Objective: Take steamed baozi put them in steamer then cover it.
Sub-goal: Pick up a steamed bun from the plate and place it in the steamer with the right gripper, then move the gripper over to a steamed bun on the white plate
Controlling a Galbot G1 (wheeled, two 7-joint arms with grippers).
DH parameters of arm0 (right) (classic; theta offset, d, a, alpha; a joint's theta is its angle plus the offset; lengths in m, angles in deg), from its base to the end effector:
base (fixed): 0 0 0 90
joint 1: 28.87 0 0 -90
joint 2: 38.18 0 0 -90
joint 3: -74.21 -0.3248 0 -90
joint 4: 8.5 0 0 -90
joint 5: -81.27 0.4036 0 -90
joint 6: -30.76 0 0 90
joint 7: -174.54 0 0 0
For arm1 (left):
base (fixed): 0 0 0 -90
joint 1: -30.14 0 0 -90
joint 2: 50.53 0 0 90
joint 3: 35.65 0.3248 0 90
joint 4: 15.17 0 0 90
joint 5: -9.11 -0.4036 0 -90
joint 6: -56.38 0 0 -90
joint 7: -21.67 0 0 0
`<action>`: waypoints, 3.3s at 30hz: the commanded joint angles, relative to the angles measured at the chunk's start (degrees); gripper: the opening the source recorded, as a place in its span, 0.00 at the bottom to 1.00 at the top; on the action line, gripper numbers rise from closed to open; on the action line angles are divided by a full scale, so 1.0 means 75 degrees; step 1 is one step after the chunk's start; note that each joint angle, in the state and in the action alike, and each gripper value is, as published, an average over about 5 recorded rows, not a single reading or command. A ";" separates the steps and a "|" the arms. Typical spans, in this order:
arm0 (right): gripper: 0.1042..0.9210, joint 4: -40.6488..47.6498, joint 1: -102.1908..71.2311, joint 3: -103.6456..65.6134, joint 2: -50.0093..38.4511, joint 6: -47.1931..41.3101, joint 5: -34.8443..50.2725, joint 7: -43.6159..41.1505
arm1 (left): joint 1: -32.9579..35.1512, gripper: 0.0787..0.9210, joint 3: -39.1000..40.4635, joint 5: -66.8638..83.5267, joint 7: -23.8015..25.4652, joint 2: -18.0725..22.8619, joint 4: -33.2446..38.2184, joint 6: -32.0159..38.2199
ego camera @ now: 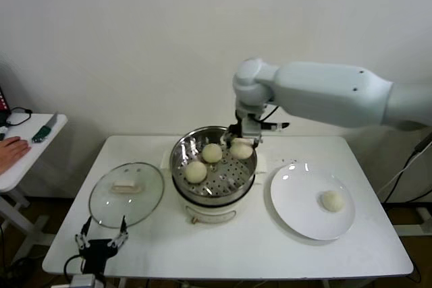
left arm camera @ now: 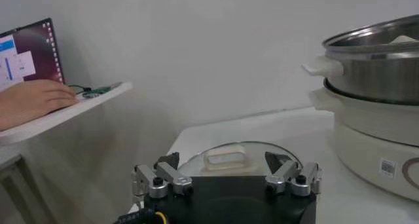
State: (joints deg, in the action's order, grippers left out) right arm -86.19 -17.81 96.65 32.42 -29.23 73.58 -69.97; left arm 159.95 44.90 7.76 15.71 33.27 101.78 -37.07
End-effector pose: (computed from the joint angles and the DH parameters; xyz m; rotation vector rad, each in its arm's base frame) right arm 0.5280 0.2073 -0.0502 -2.0081 0.0127 -2.4149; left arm 0.1864 0.0740 -0.3307 0.2669 -2.8478 -0.3127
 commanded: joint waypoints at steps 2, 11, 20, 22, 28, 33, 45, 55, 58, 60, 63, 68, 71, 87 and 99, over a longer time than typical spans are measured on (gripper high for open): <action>0.77 0.0501 -0.0828 0.0033 0.1286 0.0285 -0.0068 -0.0022 | 0.0012 0.88 -0.0007 0.0035 0.0003 -0.0003 -0.0030 0.0011; 0.77 0.0652 -0.1057 0.0207 0.1436 0.0245 0.0209 -0.0034 | 0.0042 0.88 -0.0066 0.0115 -0.0005 -0.0024 -0.0152 0.0050; 0.82 0.0627 -0.0985 0.0257 0.1331 0.0120 0.0357 -0.0006 | -0.0001 0.88 -0.0044 0.0111 -0.0015 -0.0026 -0.0170 0.0044; 0.85 0.0654 -0.0920 0.0253 0.1305 0.0116 0.0358 -0.0021 | -0.0010 0.88 -0.0036 0.0106 -0.0016 -0.0027 -0.0167 0.0039; 0.88 0.0755 -0.0597 0.0139 0.1103 0.0111 0.0503 -0.0066 | -0.0016 0.88 -0.0024 0.0088 -0.0018 -0.0030 -0.0149 0.0032; 0.88 0.0981 -0.0061 0.0005 0.0682 0.0046 0.0751 -0.0065 | -0.0024 0.88 -0.0007 0.0080 -0.0021 -0.0045 -0.0139 0.0034; 0.88 0.0319 0.1027 0.1381 -0.2349 -0.3786 0.2833 0.1426 | -0.0055 0.88 0.0059 0.0042 -0.0020 -0.0180 -0.0029 -0.0019; 0.88 -0.0030 -0.0599 0.0445 -0.4475 -0.5942 0.3040 0.1121 | 0.0061 0.88 0.0140 -0.0069 -0.0017 -0.0155 0.0042 -0.0021; 0.88 -0.0043 -0.1408 -0.0004 -0.4849 -0.5994 0.2517 0.1001 | 0.0119 0.88 0.0089 -0.0067 -0.0015 -0.0163 0.0098 -0.0055; 0.88 0.0019 -0.1900 -0.0291 -0.5029 -0.5987 0.2175 0.0905 | 0.0155 0.88 0.0060 -0.0066 -0.0017 -0.0163 0.0120 -0.0071; 0.88 0.0229 -0.2610 -0.0756 -0.5194 -0.5975 0.1767 0.0840 | 0.0195 0.88 0.0039 -0.0076 -0.0018 -0.0151 0.0109 -0.0072; 0.88 0.0565 -0.3503 -0.1373 -0.5246 -0.5907 0.1479 0.0746 | 0.0211 0.88 0.0051 -0.0100 -0.0035 -0.0119 0.0093 -0.0120; 0.88 0.0771 -0.3880 -0.1654 -0.5190 -0.5846 0.1373 0.0680 | 0.0180 0.88 0.0074 -0.0130 -0.0053 -0.0096 0.0076 -0.0145; 0.88 0.1914 -0.4930 -0.2757 -0.4748 -0.5462 0.1201 0.0696 | 0.0217 0.88 0.0249 -0.0356 -0.0106 -0.0054 0.0067 -0.0185; 0.88 0.2335 -0.4911 -0.2800 -0.4286 -0.5325 0.1088 0.0719 | 0.0221 0.88 0.0241 -0.0380 -0.0117 -0.0048 0.0050 -0.0187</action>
State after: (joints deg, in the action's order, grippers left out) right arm -71.07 -52.83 77.40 -0.87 -69.52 82.44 -64.64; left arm 161.61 46.64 5.06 14.85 32.90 102.24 -38.41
